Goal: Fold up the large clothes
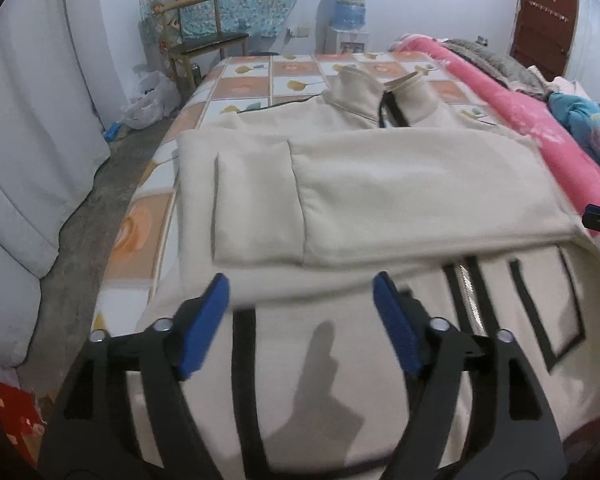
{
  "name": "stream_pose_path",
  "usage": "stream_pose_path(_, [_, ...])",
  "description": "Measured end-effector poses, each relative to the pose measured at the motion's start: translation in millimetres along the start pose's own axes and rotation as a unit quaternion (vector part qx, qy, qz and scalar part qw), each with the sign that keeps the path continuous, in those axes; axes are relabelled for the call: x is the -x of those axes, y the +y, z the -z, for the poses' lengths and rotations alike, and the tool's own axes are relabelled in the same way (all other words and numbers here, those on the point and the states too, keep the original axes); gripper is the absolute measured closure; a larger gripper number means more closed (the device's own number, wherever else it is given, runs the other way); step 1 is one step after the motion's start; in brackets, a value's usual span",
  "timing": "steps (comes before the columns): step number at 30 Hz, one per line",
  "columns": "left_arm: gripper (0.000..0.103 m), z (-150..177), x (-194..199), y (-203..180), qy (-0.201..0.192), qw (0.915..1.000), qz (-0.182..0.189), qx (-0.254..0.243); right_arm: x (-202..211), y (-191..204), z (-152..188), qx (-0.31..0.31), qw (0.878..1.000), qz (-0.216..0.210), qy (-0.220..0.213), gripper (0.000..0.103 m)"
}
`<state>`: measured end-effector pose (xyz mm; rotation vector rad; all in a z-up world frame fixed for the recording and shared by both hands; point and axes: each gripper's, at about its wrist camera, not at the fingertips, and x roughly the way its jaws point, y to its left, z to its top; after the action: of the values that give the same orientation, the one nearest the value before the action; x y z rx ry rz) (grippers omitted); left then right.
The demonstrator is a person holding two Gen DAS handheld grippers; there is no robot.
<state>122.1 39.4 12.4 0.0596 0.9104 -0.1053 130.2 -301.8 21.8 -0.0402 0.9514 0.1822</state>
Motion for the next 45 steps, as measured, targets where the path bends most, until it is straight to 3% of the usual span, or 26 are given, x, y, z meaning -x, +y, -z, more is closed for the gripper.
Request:
stream_pose_path(4, [0.019, 30.0, 26.1, -5.3, 0.013, 0.9998, 0.015, 0.01, 19.7, 25.6, 31.7, -0.014, 1.0, -0.027, 0.006, 0.076])
stream_pose_path(11, [0.015, 86.2, 34.5, -17.1, 0.04, 0.9988, 0.007, 0.027, 22.0, 86.0, 85.2, -0.039, 0.998, -0.047, 0.017, 0.032])
stream_pose_path(13, [0.015, 97.9, 25.3, -20.2, 0.061, 0.9979, -0.013, 0.019, 17.8, 96.3, 93.3, -0.041, 0.999, -0.031, 0.016, 0.027])
stream_pose_path(16, [0.011, 105.5, 26.4, -24.7, 0.041, 0.9984, -0.036, 0.01, 4.4, 109.1, 102.4, -0.028, 0.999, 0.01, 0.026, 0.023])
stream_pose_path(21, [0.008, 111.7, 28.5, -18.8, 0.038, 0.9978, -0.039, 0.04, 0.8, 124.7, 106.5, 0.002, 0.998, 0.05, 0.022, 0.007])
stream_pose_path(27, [0.008, 112.5, 30.2, -19.3, 0.038, 0.9974, -0.041, 0.047, -2.5, 115.1, 104.3, -0.039, 0.997, 0.048, 0.036, 0.007])
stream_pose_path(45, [0.008, 116.0, 34.1, -19.3, 0.04, 0.9968, -0.046, 0.051, -3.9, 119.0, 106.9, -0.055, 0.996, 0.062, 0.026, 0.006])
